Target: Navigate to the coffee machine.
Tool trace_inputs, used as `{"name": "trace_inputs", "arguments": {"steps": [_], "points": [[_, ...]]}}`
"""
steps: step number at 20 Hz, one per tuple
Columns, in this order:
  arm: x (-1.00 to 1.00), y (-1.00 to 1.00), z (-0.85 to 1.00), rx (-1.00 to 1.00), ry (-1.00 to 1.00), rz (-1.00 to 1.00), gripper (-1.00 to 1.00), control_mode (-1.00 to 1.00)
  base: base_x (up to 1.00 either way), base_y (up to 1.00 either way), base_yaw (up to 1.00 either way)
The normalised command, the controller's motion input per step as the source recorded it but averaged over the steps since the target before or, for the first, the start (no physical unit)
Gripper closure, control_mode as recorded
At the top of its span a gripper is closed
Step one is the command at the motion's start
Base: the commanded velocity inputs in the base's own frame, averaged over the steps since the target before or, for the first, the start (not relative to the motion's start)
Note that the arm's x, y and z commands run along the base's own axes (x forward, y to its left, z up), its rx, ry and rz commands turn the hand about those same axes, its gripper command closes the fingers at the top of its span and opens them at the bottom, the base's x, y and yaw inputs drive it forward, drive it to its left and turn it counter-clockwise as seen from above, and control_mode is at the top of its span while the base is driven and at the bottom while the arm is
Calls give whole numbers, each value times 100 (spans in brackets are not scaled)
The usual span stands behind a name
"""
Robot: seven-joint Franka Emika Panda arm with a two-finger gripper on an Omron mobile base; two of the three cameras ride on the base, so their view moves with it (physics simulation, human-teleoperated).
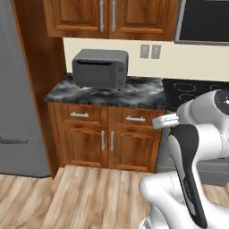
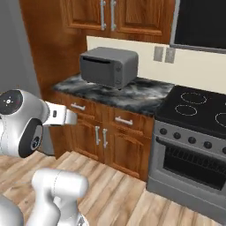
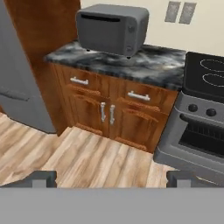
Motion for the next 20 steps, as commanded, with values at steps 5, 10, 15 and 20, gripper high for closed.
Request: {"name": "trace_inputs", "arguments": {"steps": [5, 10, 15, 20], "points": [[0, 0, 0, 0, 0, 0, -100, 100, 0, -57, -80], [0, 0, 0, 0, 0, 0, -100, 100, 1, -98, -52], [0, 0, 0, 0, 0, 0, -100, 100, 1, -100, 0], [0, 0, 0, 0, 0, 0, -100, 100, 0, -100, 2]]}}
